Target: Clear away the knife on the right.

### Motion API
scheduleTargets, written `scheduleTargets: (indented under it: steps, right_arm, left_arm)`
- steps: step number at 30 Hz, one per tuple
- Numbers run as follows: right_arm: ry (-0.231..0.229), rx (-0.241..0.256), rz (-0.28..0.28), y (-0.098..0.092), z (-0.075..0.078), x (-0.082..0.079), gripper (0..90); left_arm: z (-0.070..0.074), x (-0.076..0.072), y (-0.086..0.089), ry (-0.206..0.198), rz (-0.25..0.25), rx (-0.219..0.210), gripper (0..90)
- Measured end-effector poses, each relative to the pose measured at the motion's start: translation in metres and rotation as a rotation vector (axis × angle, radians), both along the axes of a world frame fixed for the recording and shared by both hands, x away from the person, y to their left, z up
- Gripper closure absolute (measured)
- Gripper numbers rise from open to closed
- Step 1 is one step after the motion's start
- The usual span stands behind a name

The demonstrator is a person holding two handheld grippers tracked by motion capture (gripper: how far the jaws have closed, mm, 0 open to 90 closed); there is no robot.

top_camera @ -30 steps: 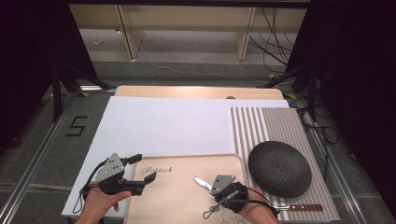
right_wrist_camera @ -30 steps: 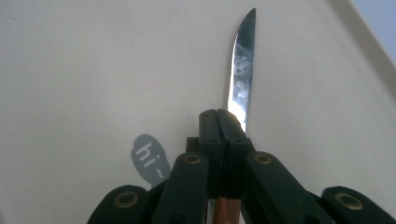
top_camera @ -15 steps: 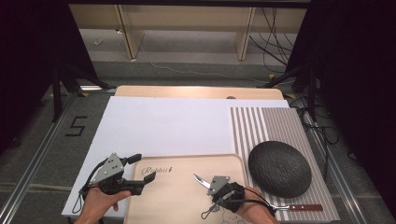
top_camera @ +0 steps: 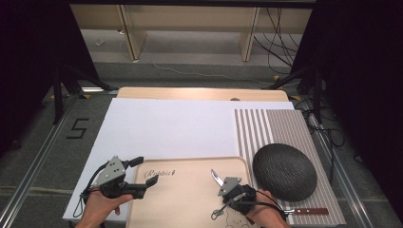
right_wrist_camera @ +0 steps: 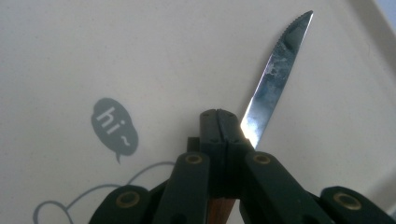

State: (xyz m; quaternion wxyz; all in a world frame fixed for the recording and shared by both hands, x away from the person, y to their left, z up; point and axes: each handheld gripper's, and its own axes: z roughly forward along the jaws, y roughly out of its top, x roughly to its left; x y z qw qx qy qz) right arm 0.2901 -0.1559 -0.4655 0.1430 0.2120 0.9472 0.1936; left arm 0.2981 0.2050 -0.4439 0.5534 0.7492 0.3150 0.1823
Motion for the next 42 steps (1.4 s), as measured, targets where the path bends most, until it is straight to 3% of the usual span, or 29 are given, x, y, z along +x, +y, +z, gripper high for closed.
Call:
scheduleTargets:
  steps: [12,30,31,33,34,36,42]
  right_arm:
    - [0.022,-0.006,-0.059,-0.019,0.002,0.0,90.0]
    - [0.059,0.033,-0.115,-0.043,0.003,0.002,90.0]
    - [0.069,0.014,-0.137,-0.043,0.004,0.001,90.0]
    - [0.057,0.045,-0.102,-0.047,0.002,0.004,90.0]
    - [0.067,0.033,-0.141,-0.047,0.003,0.002,90.0]
    - [0.075,0.041,-0.111,-0.05,0.002,0.004,90.0]
    - [0.065,0.06,-0.131,-0.051,0.003,0.004,90.0]
  left_arm:
    - [0.0,0.0,0.0,0.002,0.003,-0.002,17.1]
    - [0.0,0.001,0.001,0.007,0.008,0.0,17.1]
    - [0.0,0.001,0.001,0.007,0.008,-0.001,17.1]
    - [0.0,0.001,0.001,0.008,0.008,-0.001,17.1]
    - [0.0,0.001,0.001,0.008,0.008,-0.001,17.1]
    - [0.0,0.001,0.001,0.008,0.009,-0.001,17.1]
    - [0.0,0.002,0.0,0.008,0.005,-0.007,17.1]
